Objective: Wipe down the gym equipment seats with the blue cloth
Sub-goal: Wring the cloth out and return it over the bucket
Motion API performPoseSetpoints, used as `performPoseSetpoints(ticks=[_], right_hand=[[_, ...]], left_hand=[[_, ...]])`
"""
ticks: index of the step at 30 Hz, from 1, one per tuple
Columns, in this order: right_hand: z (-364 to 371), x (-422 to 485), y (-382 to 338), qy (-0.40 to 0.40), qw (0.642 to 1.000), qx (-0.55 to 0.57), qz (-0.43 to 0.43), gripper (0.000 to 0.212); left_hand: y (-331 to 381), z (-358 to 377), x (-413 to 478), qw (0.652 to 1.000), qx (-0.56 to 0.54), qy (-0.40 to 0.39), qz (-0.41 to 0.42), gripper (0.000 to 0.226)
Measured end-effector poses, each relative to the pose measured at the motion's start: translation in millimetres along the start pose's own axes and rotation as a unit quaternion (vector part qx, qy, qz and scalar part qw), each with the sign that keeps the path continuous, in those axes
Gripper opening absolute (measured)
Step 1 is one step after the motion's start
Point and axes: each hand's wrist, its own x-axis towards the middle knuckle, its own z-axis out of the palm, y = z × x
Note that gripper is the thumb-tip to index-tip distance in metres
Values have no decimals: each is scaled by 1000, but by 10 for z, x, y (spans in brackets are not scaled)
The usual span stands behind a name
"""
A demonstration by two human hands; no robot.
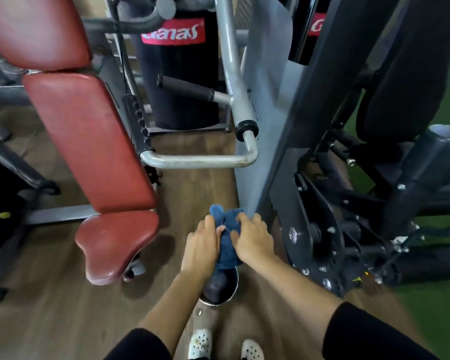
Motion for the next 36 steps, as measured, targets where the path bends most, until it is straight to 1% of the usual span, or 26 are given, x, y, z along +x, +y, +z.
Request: performPoseSetpoints(ticks=[4, 6, 9, 12, 15, 18, 21, 24, 27, 29, 32, 36], right_hand=[[-45, 27, 119, -5, 1000, 11, 2, 25], [-69, 38, 144, -8, 1000, 8, -4, 31], [-76, 45, 196, -13, 1000, 13, -14, 39], [-84, 59, 229, -22, 999, 16, -22, 41], [-99, 84, 215, -37, 998, 31, -32, 37], [-84, 125, 174, -37, 996, 70, -31, 29], [-83, 137, 111, -28, 995, 87, -32, 26], [-81, 142, 50, -17, 994, 89, -62, 30], [-53, 148, 10, 18, 991, 82, -107, 19], [-37, 152, -16, 33, 988, 71, -134, 17], [-57, 140, -77, 29, 983, 68, -167, 21], [-94, 115, -166, 13, 978, 57, -201, 24]], left_hand=[[136, 22, -39, 997, -71, -6, -16, 24], [152, 40, -30, 999, -45, -3, -12, 24], [152, 71, -35, 999, 32, -2, 10, 25], [145, 65, -25, 999, 29, -2, 21, 25], [128, 34, -8, 999, 31, 8, 28, 23], [97, 18, -12, 999, -2, 12, 38, 17], [61, 29, -11, 999, -23, 11, 40, 20], [22, 25, 11, 998, -18, 24, 47, 22], [-20, 13, 43, 998, 25, 38, 49, 29], [-40, -4, 57, 997, 39, 52, 51, 30], [-108, -2, 79, 996, 22, 69, 56, 24], [-216, -12, 103, 996, 29, 75, 41, 21]])
